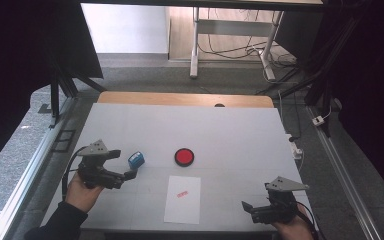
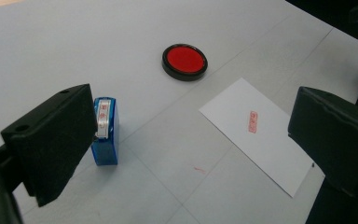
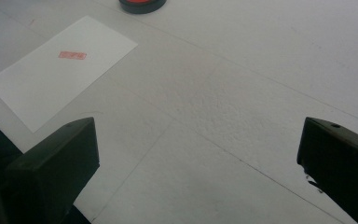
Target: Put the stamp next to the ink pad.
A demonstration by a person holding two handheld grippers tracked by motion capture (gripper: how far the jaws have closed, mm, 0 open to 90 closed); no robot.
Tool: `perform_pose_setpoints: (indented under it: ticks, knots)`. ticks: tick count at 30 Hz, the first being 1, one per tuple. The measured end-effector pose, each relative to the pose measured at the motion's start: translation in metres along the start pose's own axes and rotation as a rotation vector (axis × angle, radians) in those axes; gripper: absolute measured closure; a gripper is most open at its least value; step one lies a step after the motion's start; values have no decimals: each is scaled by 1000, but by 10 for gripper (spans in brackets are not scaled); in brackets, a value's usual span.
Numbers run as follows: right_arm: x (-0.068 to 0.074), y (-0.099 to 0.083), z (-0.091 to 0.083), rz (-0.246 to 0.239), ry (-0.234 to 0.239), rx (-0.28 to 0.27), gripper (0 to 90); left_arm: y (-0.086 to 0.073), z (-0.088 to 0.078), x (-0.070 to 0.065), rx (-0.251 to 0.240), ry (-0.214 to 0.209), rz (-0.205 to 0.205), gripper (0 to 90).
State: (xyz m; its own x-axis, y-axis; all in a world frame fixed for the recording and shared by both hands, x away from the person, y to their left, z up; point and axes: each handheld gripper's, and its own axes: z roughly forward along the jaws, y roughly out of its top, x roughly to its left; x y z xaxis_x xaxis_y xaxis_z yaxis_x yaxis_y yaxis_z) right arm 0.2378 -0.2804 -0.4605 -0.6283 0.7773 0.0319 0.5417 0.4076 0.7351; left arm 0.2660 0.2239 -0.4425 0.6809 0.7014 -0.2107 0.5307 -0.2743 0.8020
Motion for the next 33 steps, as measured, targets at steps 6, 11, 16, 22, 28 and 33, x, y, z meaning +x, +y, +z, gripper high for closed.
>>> perform_pose_setpoints:
  ticks: [6, 11, 16, 22, 28, 33]
  knots:
    - [-1, 0, -1, 2, 2, 2, 0, -7, -10, -3, -11, 3, -8, 14]
    - [-1, 0, 0, 3, 5, 2, 0, -15, -19, -5, -26, 8, -14, 15]
    - [-1, -1, 0, 5, 6, 4, 0, -23, -26, -8, -32, 12, -20, 15]
    - [-1, -1, 0, 5, 6, 6, 0, -33, -36, -11, -32, 33, -28, 14]
    - [-1, 0, 0, 2, 4, 10, 0, -46, -46, -11, -34, 49, -54, 13]
    - [0, 0, 1, -3, 4, 14, 0, -57, -50, -10, -29, 58, -80, 14]
